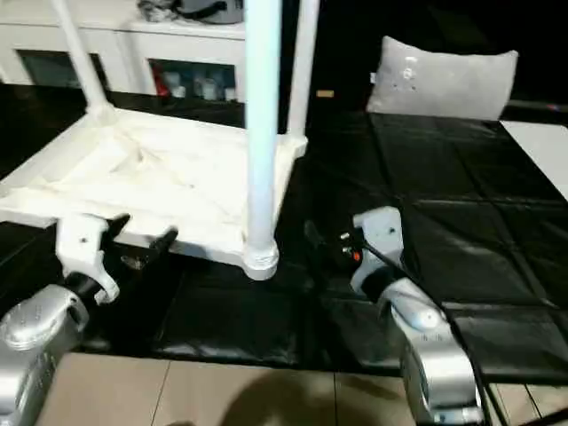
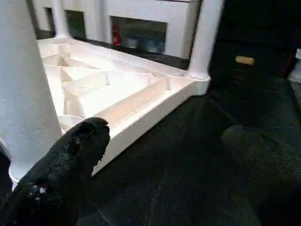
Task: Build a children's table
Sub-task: Rotate table base
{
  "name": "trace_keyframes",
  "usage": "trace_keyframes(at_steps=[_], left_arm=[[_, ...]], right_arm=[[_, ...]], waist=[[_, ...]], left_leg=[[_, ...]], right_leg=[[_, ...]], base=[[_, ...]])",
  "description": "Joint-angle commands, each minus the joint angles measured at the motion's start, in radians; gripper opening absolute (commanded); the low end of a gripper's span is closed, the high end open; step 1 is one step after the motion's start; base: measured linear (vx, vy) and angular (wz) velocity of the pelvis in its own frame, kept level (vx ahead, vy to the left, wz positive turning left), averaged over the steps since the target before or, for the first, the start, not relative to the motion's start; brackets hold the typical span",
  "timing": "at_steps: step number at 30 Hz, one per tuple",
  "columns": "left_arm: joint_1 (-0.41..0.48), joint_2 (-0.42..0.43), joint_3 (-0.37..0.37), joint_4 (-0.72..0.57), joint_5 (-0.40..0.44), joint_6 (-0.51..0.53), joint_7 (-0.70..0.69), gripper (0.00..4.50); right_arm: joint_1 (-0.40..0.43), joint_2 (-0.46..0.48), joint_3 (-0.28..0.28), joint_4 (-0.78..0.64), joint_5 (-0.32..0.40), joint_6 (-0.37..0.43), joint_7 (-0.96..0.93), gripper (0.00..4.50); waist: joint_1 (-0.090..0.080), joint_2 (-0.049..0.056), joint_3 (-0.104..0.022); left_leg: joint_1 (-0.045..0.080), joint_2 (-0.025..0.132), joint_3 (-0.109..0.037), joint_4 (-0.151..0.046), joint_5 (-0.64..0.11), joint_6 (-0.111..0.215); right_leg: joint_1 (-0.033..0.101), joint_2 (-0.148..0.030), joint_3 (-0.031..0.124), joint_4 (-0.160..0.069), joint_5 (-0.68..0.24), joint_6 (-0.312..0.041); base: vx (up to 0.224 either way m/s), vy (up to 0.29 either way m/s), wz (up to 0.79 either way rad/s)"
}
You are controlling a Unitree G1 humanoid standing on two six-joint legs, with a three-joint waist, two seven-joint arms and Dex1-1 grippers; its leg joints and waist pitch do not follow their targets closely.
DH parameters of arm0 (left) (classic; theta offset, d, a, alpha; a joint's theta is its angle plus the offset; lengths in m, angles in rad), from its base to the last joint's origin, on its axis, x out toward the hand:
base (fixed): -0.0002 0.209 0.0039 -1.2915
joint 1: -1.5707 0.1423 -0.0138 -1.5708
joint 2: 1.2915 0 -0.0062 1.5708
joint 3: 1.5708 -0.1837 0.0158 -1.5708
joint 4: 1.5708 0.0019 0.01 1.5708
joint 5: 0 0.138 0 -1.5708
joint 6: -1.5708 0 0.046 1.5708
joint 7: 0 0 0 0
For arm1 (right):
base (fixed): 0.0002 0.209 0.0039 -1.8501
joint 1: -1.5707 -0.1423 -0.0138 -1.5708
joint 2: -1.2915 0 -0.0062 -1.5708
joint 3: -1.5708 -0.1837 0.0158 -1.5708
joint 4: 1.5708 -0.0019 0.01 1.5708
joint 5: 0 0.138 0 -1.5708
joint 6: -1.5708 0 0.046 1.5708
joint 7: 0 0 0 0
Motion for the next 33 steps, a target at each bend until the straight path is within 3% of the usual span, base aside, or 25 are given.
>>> trace_keyframes(at_steps=[1,2,7,9,12,14,18,21,24,29,33], left_arm=[[-0.037,0.040,-0.033,0.060,0.037,-0.014,-0.071,4.48],[-0.059,0.057,-0.043,0.088,0.048,-0.018,-0.092,4.48],[-0.188,0.143,-0.104,0.225,0.080,-0.056,-0.239,4.48],[-0.227,0.181,-0.137,0.263,0.087,-0.074,-0.322,4.48],[-0.261,0.209,-0.165,0.296,0.095,-0.097,-0.391,4.48],[-0.333,0.247,-0.220,0.363,0.128,-0.128,-0.496,4.48],[-0.374,0.253,-0.248,0.407,0.143,-0.154,-0.545,4.48],[-0.468,0.210,-0.292,0.525,0.190,-0.224,-0.550,4.48],[-0.524,0.165,-0.311,0.601,0.213,-0.262,-0.536,4.48],[-0.605,0.102,-0.341,0.719,0.245,-0.312,-0.528,4.48],[-0.672,0.062,-0.387,0.843,0.295,-0.359,-0.549,4.48]], right_arm=[[-0.021,-0.018,0.010,0.022,0.006,-0.005,0.037,4.50],[-0.028,-0.028,0.014,0.033,0.005,-0.010,0.053,4.50],[-0.057,-0.076,0.040,0.080,0.002,-0.025,0.145,4.50],[-0.064,-0.090,0.047,0.094,0.005,-0.029,0.173,4.50],[-0.070,-0.100,0.054,0.103,0.009,-0.029,0.198,4.50],[-0.081,-0.112,0.062,0.123,0.011,-0.038,0.230,4.50],[-0.092,-0.113,0.063,0.141,0.008,-0.047,0.239,4.50],[-0.109,-0.114,0.067,0.165,0.006,-0.059,0.254,4.50],[-0.113,-0.115,0.068,0.172,0.004,-0.061,0.261,4.50],[-0.108,-0.117,0.068,0.182,-0.001,-0.069,0.271,4.50],[-0.101,-0.120,0.071,0.178,0.000,-0.066,0.279,4.50]], waist=[[0.004,0.012,-0.057],[0.005,0.011,-0.068],[0.013,0.009,-0.072],[0.016,0.013,-0.065],[0.018,0.012,-0.061],[0.021,0.010,-0.061],[0.025,0.010,-0.059],[0.026,0.011,-0.060],[0.032,0.006,-0.062],[0.035,0.004,-0.069],[0.036,0.000,-0.066]], left_leg=[[-0.004,0.061,-0.019,-0.088,-0.122,0.010],[-0.010,0.058,-0.015,-0.074,0.011,0.037],[-0.015,0.058,-0.011,-0.071,0.028,0.063],[-0.016,0.061,-0.010,-0.076,-0.001,0.061],[-0.013,0.067,-0.009,-0.084,-0.080,0.041],[-0.009,0.068,-0.007,-0.087,-0.103,0.037],[-0.011,0.071,-0.005,-0.091,-0.129,0.020],[-0.008,0.070,-0.002,-0.091,-0.143,0.014],[-0.013,0.074,-0.001,-0.093,-0.136,0.006],[-0.016,0.074,0.004,-0.085,-0.086,0.021],[-0.016,0.075,0.006,-0.086,-0.085,0.032]], right_leg=[[0.021,-0.072,0.044,-0.080,0.004,-0.192],[0.023,-0.067,0.039,-0.062,0.210,-0.211],[0.026,-0.070,0.035,-0.057,0.263,-0.241],[0.020,-0.073,0.033,-0.059,0.224,-0.255],[0.018,-0.077,0.035,-0.066,0.119,-0.260],[0.013,-0.079,0.037,-0.069,0.076,-0.258],[0.012,-0.083,0.037,-0.072,0.032,-0.261],[0.008,-0.080,0.037,-0.077,0.006,-0.258],[0.013,-0.087,0.038,-0.075,0.019,-0.257],[0.016,-0.089,0.038,-0.069,0.099,-0.263],[0.015,-0.087,0.038,-0.075,0.089,-0.261]], base=[[0.000,0.000,0.00],[0.000,0.000,0.00],[0.000,0.000,0.00],[0.000,0.000,0.00],[0.000,0.000,0.00],[0.000,0.000,0.00],[0.000,0.000,0.00],[0.000,0.000,0.00],[0.000,0.000,0.00],[0.000,0.000,0.00],[0.000,0.000,0.00]])
